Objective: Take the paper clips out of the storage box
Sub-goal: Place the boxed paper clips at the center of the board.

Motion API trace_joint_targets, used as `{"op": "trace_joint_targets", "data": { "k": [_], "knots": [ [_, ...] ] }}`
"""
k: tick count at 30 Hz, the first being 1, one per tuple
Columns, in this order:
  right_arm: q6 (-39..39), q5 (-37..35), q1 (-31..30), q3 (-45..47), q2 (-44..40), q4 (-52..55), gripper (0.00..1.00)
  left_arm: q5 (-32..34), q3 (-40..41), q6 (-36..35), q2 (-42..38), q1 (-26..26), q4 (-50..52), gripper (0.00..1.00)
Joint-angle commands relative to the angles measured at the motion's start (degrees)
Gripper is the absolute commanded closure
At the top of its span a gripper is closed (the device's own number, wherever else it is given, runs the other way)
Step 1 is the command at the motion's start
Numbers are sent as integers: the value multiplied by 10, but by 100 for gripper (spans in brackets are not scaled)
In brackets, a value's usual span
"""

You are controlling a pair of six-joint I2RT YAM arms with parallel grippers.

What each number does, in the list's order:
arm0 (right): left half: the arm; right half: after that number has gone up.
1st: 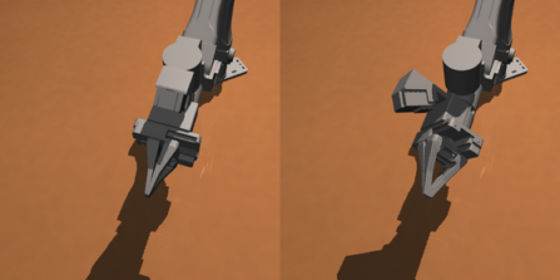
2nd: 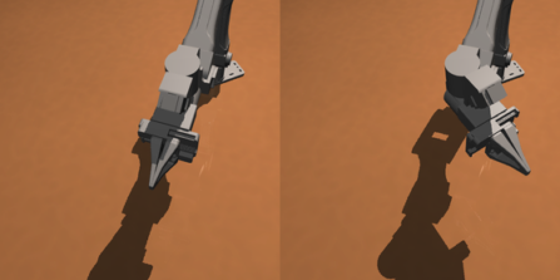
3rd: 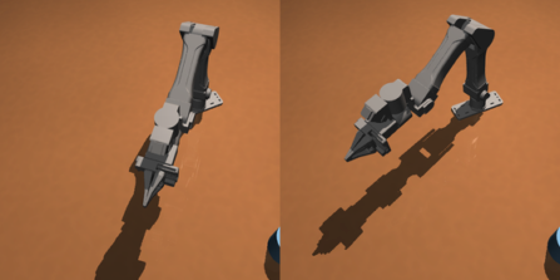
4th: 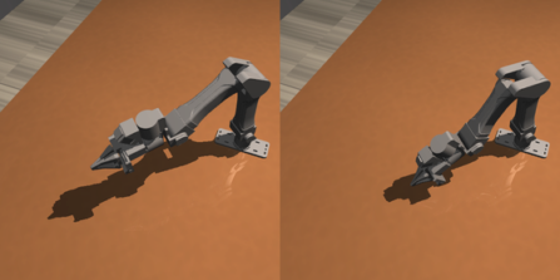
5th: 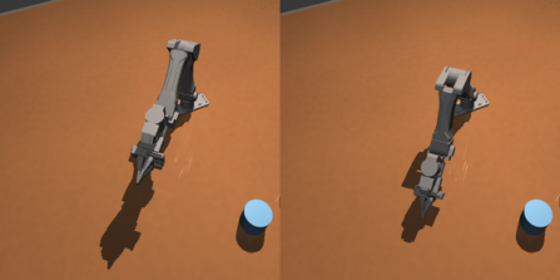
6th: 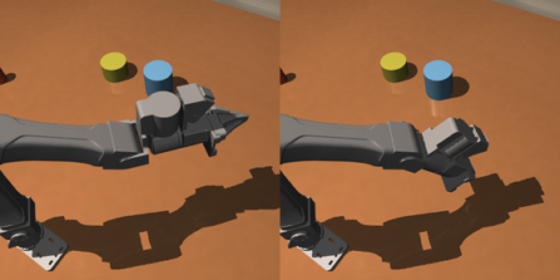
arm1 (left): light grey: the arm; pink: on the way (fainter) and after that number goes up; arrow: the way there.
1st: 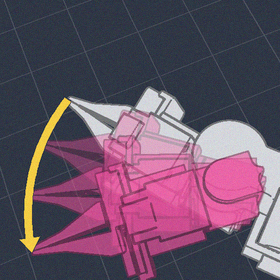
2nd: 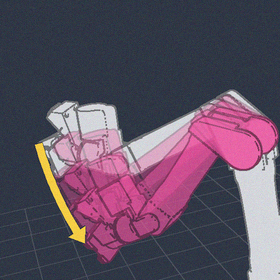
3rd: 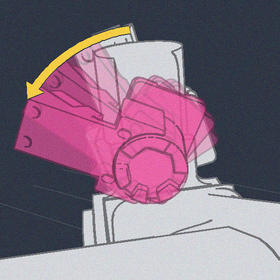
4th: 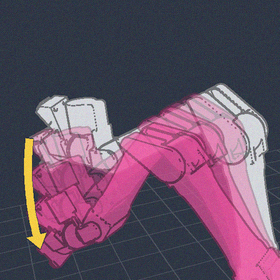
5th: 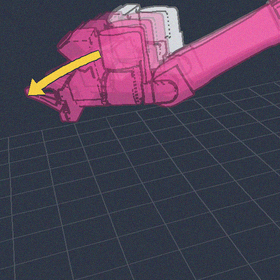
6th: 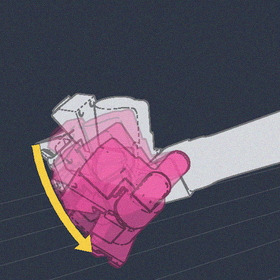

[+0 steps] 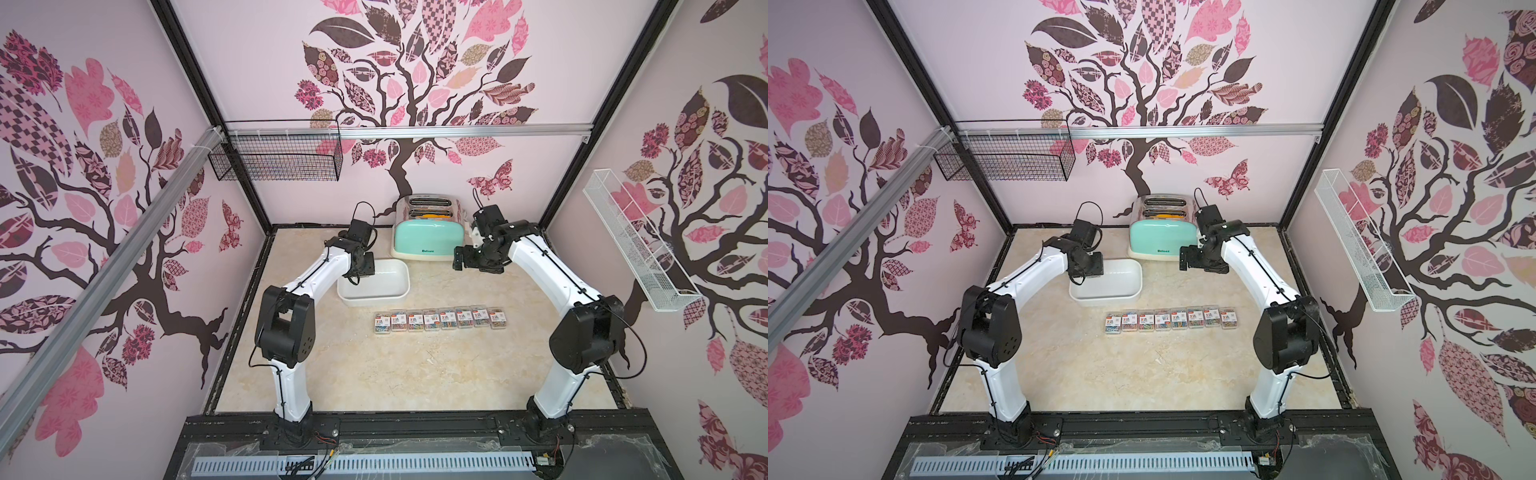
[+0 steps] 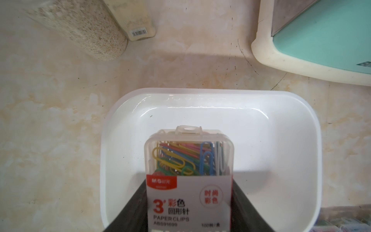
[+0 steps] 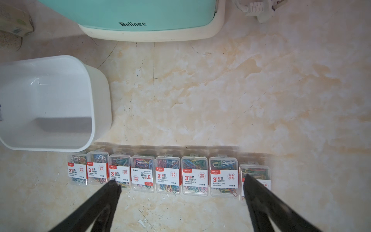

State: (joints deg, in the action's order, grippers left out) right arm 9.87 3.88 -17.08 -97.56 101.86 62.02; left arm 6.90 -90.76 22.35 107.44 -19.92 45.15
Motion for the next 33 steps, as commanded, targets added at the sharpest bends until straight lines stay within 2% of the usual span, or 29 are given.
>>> {"op": "trace_joint_targets", "data": {
  "k": [1, 9, 20, 27, 33],
  "knots": [
    [7, 5, -4, 14, -42, -10, 1, -8, 26, 4, -39, -10, 15, 49],
    [9, 13, -15, 70, -91, -30, 1, 8, 94, 39, -118, -59, 37, 49],
    [7, 13, -17, 144, -158, -46, 1, 10, 235, 89, -228, -84, 33, 49],
    [10, 17, -19, 167, -183, -47, 1, 5, 303, 111, -236, -89, 9, 49],
    [12, 14, -23, 178, -196, -43, 1, 4, 326, 108, -187, -89, -26, 48]
  ]
}}
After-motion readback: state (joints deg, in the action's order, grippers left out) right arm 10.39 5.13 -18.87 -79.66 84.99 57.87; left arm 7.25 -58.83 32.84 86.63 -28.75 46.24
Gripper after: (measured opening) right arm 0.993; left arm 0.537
